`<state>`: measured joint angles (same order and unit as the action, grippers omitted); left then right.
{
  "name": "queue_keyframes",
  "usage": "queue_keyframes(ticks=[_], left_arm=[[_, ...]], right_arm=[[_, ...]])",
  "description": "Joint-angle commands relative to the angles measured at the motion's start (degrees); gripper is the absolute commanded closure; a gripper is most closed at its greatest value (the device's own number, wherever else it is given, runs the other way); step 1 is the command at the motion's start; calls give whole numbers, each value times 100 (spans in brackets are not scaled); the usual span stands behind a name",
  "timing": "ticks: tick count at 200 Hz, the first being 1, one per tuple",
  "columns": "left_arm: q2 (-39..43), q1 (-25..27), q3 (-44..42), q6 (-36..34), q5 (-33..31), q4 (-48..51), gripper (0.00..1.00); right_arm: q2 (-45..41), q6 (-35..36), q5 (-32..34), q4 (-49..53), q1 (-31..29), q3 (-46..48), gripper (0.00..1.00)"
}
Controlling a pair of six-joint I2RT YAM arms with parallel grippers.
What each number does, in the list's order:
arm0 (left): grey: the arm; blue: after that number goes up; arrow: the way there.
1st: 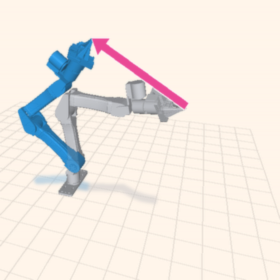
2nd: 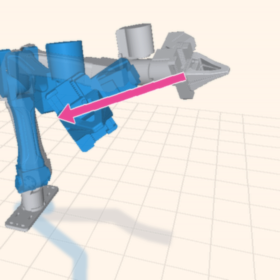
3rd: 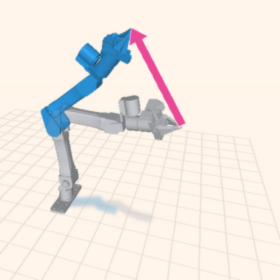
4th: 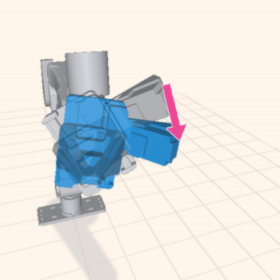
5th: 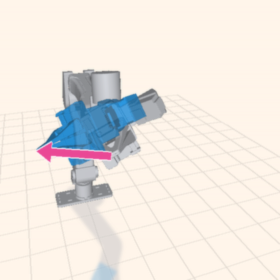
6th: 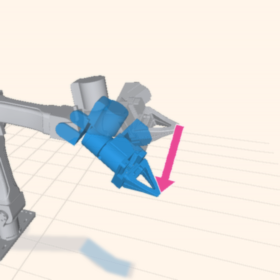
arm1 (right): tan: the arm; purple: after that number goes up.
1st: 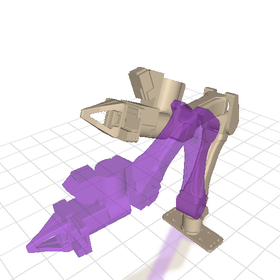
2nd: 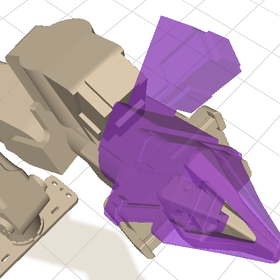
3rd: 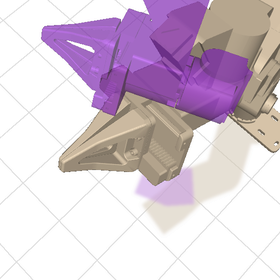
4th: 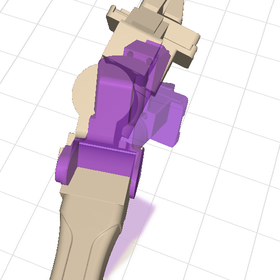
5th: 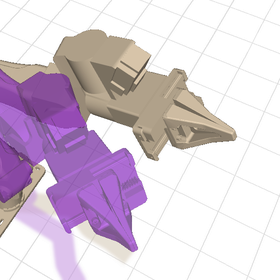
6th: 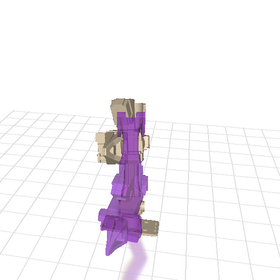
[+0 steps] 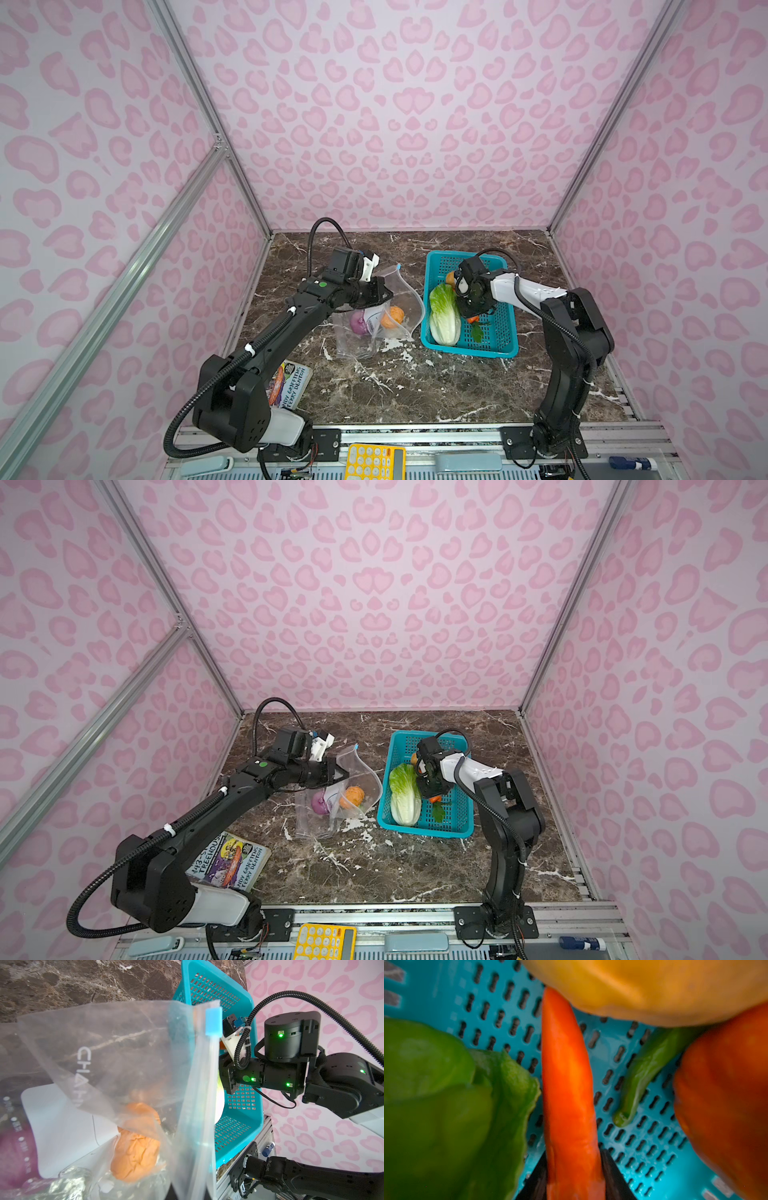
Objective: Place the food in the zip-top bag and seal the zipper
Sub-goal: 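Lower the right gripper onto the carrot and grasp it, then lift the carrot and carry it over the open bag with the right gripper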
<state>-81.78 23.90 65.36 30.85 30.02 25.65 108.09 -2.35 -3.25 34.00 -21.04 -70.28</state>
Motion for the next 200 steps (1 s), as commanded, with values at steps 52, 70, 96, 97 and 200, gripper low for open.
queue_keyframes(ticks=[52, 70, 96, 97, 200], left_arm=[[-8, -7, 2, -27, 48, -86, 97], [-6, -8, -2, -27, 56, -86, 97], [7, -4, -6, -18, 57, -95, 97], [5, -6, -6, -18, 57, -95, 97], [38, -4, -39, 17, 48, -145, 97]], right_arm=[[-599, 69, 43, -25, 11, 224, 81], [-826, 43, 33, -43, 52, 312, 100], [-1213, -50, -91, -101, 149, 524, 100], [-1230, -57, -99, -107, 151, 533, 100], [-3150, -1210, -1769, -918, 285, 1055, 100]])
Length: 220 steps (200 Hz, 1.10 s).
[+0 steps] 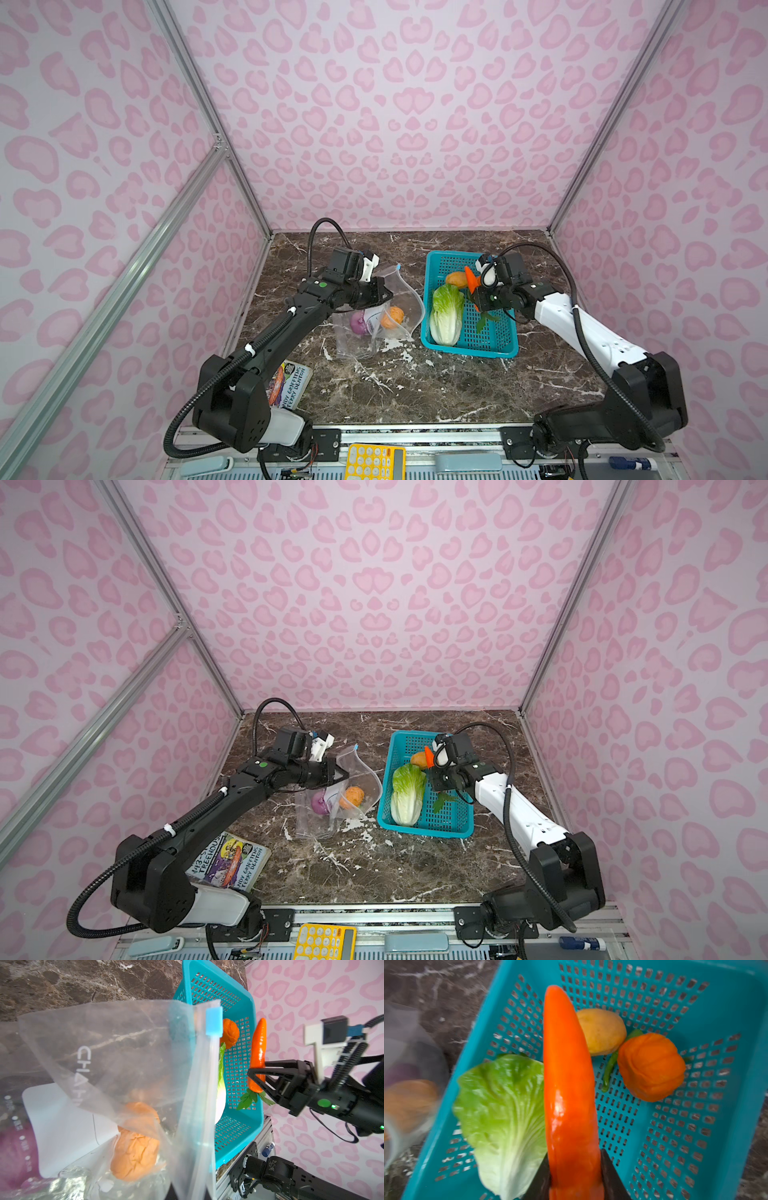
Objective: Place the food in the zip-top bag and seal the zipper
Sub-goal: 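Lift the carrot and carry it over the open bag with the right gripper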
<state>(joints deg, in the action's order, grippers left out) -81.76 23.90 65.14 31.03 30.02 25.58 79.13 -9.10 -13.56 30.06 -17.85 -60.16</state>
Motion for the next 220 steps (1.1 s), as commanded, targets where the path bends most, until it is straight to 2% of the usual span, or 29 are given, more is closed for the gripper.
queue_keyframes(ticks=[1, 27, 66, 84, 113, 140, 171, 193, 220], left_arm=[[37, -6, -18, 0, 48, -135, 97], [37, -8, -25, 9, 39, -141, 97], [31, -8, -28, 26, 57, -157, 97], [37, -6, -35, 26, 65, -159, 97], [88, -6, -28, 28, 100, -159, 97], [138, -8, -20, 18, 119, -159, 97], [160, -7, -19, 20, 135, -150, 97], [170, -8, -11, 9, 136, -146, 97], [161, -8, -11, 18, 127, -150, 97]], right_arm=[[-269, -564, -749, -548, -39, 46, 100], [-643, -1269, -557, -1242, -501, 165, 100], [-783, -2177, 100, -2752, -1810, 393, 100], [-626, -2267, 457, -3211, -2351, 327, 100], [-257, -1944, 1145, -3594, -3005, 138, 100], [30, -1585, 1601, -4229, -3301, 188, 100], [331, -1212, 2032, -4898, -3344, 371, 100], [543, -1175, 1960, -5241, -3339, 508, 100], [746, -1260, 1831, -5099, -3337, 523, 100]])
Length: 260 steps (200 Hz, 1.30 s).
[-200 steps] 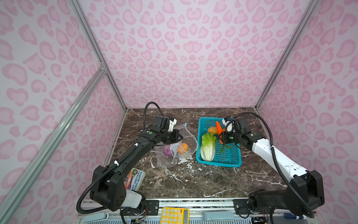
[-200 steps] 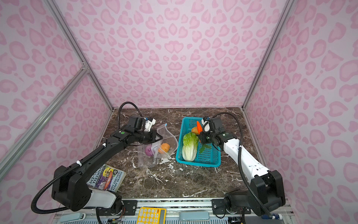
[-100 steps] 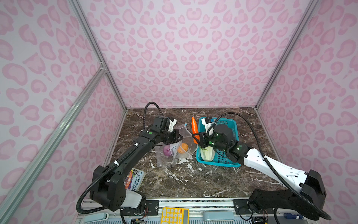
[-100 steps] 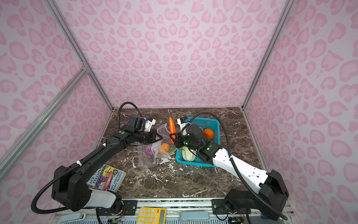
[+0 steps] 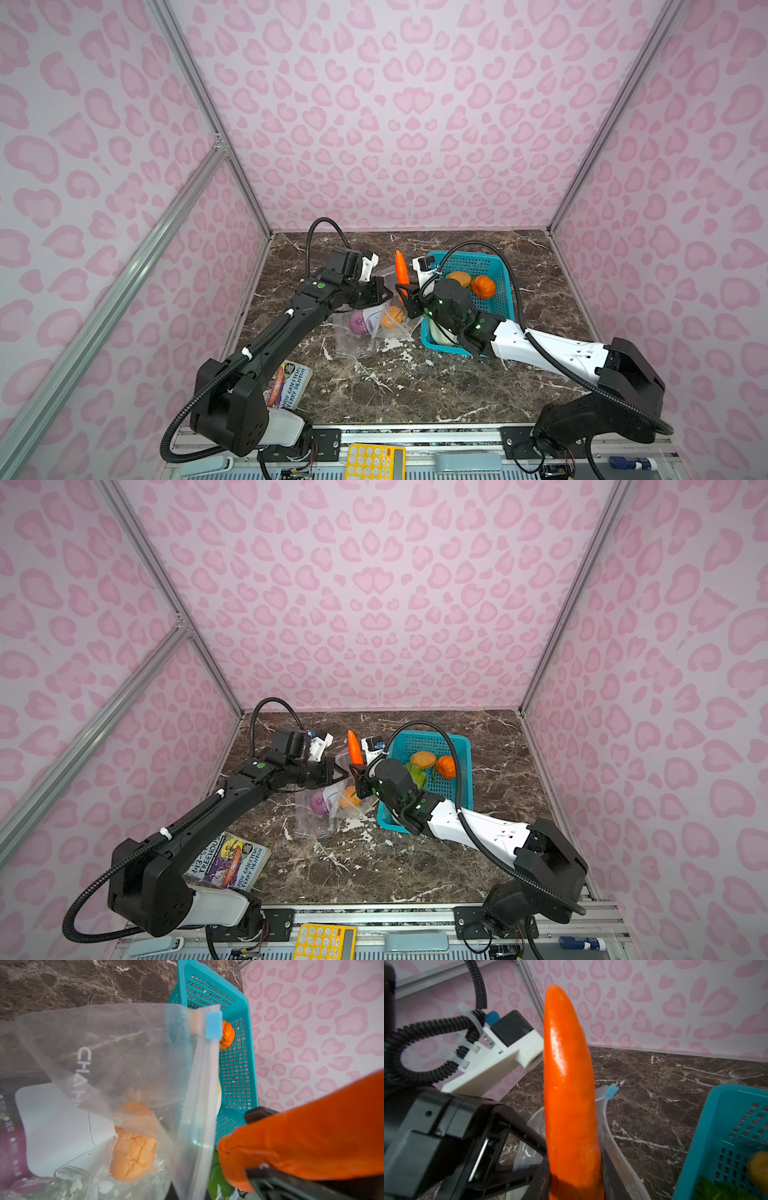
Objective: Place the food in the zip-top bag and seal the zipper
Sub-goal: 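Lift the carrot and carry it over the open bag with the right gripper, then lower the carrot into the bag and open the right gripper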
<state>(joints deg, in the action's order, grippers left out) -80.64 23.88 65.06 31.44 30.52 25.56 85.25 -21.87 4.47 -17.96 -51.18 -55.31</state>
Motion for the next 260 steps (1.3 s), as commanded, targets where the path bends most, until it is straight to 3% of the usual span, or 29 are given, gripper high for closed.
queue_keyframes(ticks=[1, 84, 150, 184, 206, 218, 260], left_arm=[[49, -6, -2, -24, 81, -148, 97], [138, -107, 25, -68, 20, -103, 97], [131, -119, 23, -56, 90, -122, 97], [117, -128, 16, -50, 88, -130, 97], [98, -128, 8, -40, 79, -130, 97], [103, -136, 7, -42, 61, -130, 97], [99, -141, -2, -33, 59, -139, 97]], right_arm=[[142, 7, 15, -283, -5, 42, 100], [491, -888, -381, -374, -76, 397, 100], [932, -1246, -87, 355, -75, 55, 99], [1056, -1042, -23, 934, -67, -271, 83], [982, -891, -143, 1013, -77, -347, 55], [857, -809, -232, 1012, -79, -364, 46], [270, -506, -120, 1730, -78, -683, 42]])
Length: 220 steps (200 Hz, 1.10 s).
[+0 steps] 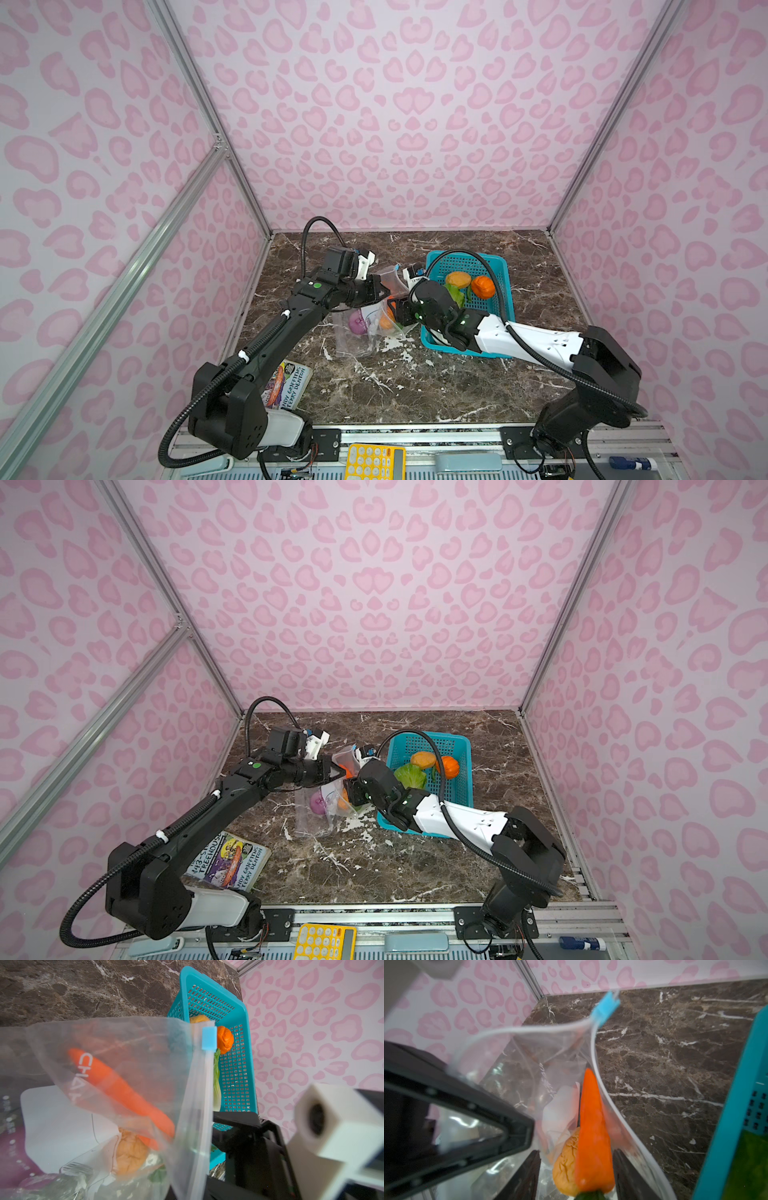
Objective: Place the food in the zip-top bag and seal the zipper
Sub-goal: 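Lower the carrot into the bag and open the right gripper, then withdraw the right gripper to the basket while the left gripper lifts the bag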
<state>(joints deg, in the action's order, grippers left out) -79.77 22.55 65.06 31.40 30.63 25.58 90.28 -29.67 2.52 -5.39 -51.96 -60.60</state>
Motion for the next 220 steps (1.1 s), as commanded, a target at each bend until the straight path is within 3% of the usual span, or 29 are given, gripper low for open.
queue_keyframes(ticks=[1, 54, 132, 146, 198, 220], left_arm=[[13, -11, -2, -28, 48, -141, 97], [59, -22, -2, -28, 39, -150, 97], [80, -22, -11, -11, 105, -177, 97], [77, -22, -4, -11, 110, -177, 97], [88, -52, -2, -20, 123, -168, 97], [120, -141, 31, -37, 154, -152, 97]], right_arm=[[-249, 289, 82, 493, -3, -158, 42], [-668, 381, 787, 1242, 90, -79, 43], [-58, 44, -393, 925, 614, -92, 53], [127, 30, -550, 906, 687, -218, 59], [220, 25, -719, 832, 798, -418, 100], [45, 132, -730, 860, 802, -441, 100]])
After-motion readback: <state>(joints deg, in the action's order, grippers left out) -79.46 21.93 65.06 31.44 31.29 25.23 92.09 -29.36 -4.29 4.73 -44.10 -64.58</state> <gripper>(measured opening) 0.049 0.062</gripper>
